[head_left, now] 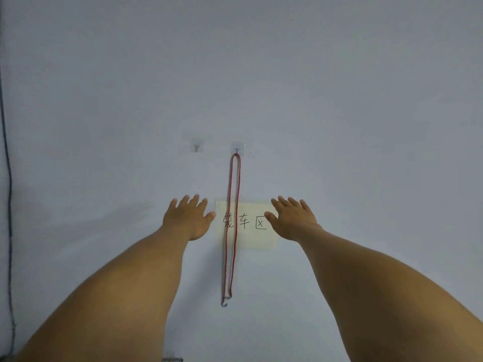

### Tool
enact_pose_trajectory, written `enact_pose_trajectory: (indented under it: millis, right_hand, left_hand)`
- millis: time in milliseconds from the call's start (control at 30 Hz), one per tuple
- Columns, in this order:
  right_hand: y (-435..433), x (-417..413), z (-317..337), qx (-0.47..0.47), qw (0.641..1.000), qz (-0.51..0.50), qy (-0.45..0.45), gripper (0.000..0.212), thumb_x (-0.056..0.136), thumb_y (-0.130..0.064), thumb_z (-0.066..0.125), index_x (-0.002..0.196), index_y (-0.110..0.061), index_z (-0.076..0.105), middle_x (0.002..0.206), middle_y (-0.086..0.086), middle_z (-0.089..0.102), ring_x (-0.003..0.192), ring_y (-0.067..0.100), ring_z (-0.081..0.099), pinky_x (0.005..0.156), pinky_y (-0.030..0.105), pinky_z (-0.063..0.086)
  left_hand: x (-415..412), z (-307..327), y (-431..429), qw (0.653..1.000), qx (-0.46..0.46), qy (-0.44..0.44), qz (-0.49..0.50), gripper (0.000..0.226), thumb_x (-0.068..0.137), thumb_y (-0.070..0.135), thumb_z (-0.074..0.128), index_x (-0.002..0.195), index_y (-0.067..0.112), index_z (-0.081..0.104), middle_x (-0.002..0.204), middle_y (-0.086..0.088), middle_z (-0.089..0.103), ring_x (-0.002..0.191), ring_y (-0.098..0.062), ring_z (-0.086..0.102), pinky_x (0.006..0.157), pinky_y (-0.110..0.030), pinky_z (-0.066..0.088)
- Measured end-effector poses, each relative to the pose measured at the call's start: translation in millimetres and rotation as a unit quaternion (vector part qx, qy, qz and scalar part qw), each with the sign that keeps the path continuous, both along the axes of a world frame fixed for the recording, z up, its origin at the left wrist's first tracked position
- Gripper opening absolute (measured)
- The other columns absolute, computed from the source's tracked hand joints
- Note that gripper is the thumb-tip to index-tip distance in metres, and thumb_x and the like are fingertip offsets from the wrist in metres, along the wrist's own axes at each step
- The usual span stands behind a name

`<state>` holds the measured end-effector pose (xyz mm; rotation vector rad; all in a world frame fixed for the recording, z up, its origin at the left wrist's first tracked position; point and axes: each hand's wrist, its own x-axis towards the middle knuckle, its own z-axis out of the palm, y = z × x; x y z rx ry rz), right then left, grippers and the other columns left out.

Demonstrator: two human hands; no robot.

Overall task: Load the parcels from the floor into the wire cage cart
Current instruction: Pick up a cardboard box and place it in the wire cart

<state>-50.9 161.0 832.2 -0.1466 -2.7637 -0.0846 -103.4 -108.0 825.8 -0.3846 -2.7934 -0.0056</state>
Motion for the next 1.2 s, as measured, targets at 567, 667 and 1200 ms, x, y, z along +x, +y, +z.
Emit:
enact_pose_trajectory:
  millis: [567,667,1200]
  right_hand:
    - [125,-35,-144,-0.085,0.992,0.006,-0.091,0.062,0.110,-0.048,0.018,0.165,-0.021,0.012,0.173,-0.001,0.009,0.159,0.021,0.007,0.129,0.043,0.002]
    - [125,-47,-206,-0.108,0.985,0.005,-0.137,0.064,0.109,-0.049,0.020,0.165,-0.019,0.012,0.172,0.001,0.011,0.159,0.021,0.009,0.128,0.043,0.004]
    - [111,-61,-694,-0.367,0.847,-0.144,-0.357,0.063,0.106,-0.051,0.034,0.155,-0.011,0.036,0.157,0.014,0.043,0.139,0.036,0.045,0.113,0.048,0.040]
  left_hand:
    - [-33,-121,141,0.998,-0.003,-0.043,-0.046,0.063,0.109,0.051,0.017,0.163,0.019,0.018,0.172,-0.002,0.011,0.158,-0.025,0.009,0.128,-0.048,0.007]
    - [-48,-188,139,0.995,-0.030,-0.078,-0.055,0.062,0.108,0.050,0.019,0.161,0.017,0.024,0.170,-0.005,0.020,0.156,-0.028,0.019,0.126,-0.049,0.016]
    - [-47,-700,156,0.899,0.174,-0.384,0.117,0.056,0.106,0.050,0.026,0.128,0.009,0.058,0.134,-0.014,0.060,0.121,-0.034,0.056,0.102,-0.046,0.047]
